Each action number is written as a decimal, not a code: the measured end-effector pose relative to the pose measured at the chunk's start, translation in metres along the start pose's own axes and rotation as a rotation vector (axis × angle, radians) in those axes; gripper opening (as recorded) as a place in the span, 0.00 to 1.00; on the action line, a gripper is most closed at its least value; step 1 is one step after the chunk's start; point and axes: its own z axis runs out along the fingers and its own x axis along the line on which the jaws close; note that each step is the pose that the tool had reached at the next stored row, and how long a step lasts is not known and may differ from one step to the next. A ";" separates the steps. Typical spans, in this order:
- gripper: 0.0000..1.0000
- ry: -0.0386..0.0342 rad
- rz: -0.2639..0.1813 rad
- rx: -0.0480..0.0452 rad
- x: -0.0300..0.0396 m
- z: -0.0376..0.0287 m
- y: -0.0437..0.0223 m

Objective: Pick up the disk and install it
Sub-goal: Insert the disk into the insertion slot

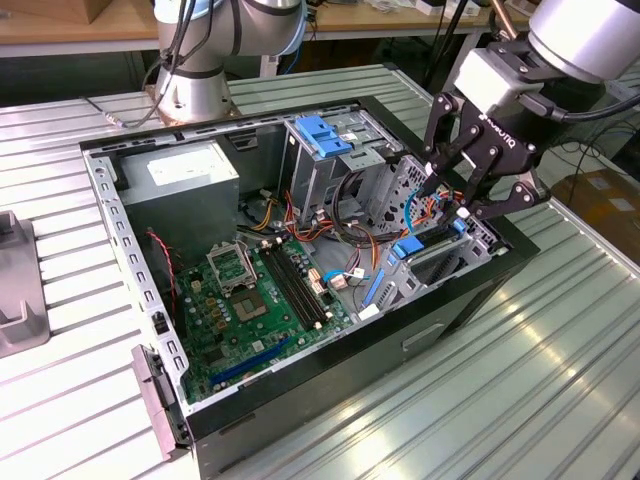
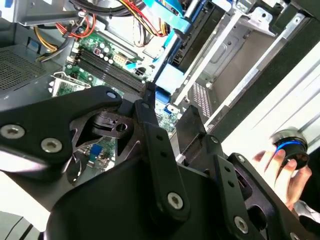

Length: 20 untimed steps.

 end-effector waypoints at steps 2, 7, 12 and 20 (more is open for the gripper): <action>0.43 -0.0108 -0.001 -0.0013 0.0001 0.0007 -0.0005; 0.18 -0.0177 0.002 -0.0201 0.0002 0.0030 -0.0162; 0.10 -0.0174 0.004 -0.0461 0.0000 0.0046 -0.0435; 0.10 -0.0172 0.006 -0.0703 -0.0007 0.0036 -0.0797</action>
